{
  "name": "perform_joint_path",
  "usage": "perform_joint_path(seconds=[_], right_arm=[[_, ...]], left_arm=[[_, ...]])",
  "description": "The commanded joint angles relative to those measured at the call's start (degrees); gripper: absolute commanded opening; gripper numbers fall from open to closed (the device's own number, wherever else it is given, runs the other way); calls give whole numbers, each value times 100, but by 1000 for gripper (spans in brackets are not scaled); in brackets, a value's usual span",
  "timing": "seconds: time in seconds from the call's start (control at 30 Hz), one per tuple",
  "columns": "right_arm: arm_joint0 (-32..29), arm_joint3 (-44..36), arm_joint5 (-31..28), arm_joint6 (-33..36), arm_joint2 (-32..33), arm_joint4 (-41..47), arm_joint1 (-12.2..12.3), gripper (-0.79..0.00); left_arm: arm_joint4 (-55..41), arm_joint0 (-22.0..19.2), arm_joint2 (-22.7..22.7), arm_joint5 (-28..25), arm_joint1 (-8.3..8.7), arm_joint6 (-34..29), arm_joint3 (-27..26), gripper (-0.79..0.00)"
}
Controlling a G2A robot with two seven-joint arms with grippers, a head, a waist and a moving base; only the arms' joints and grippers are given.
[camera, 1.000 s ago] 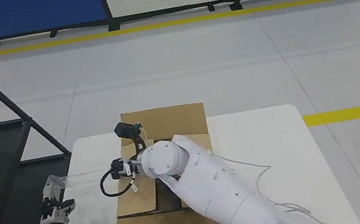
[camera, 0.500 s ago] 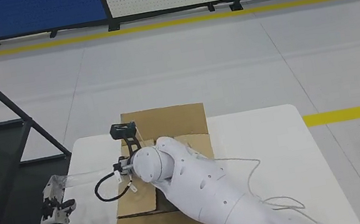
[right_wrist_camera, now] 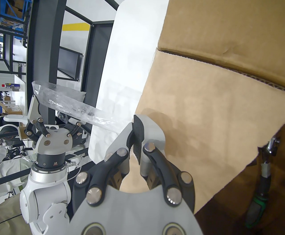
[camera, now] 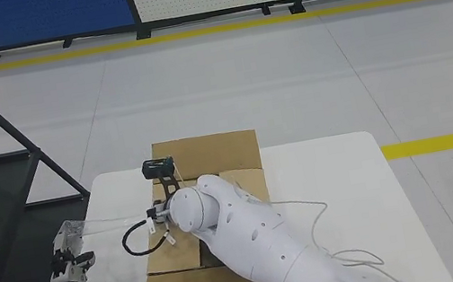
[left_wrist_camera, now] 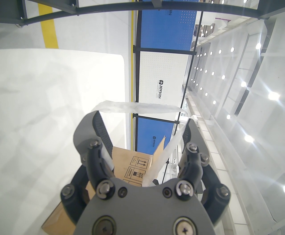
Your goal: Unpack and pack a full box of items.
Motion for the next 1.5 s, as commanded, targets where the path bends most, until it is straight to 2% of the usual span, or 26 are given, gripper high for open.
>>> perform_joint_path(seconds=[0.0,0.4,0.63,1.47], right_arm=[[-8,14,-1,15,3,-5,-2,-785],[-48,76,37,27,28,-27,-9,-785],[-62,110,35,15,54,-29,-13,-785],[-64,138,45,80,108,-103,-23,-785]], left_arm=[[-8,6,-4,-9,-2,-4,-7,-89],[-17,59,-39,-29,-8,-48,-74,-71],[-20,83,-57,-41,-10,-85,-114,0],[-104,203,-207,-156,-15,-166,-323,0]])
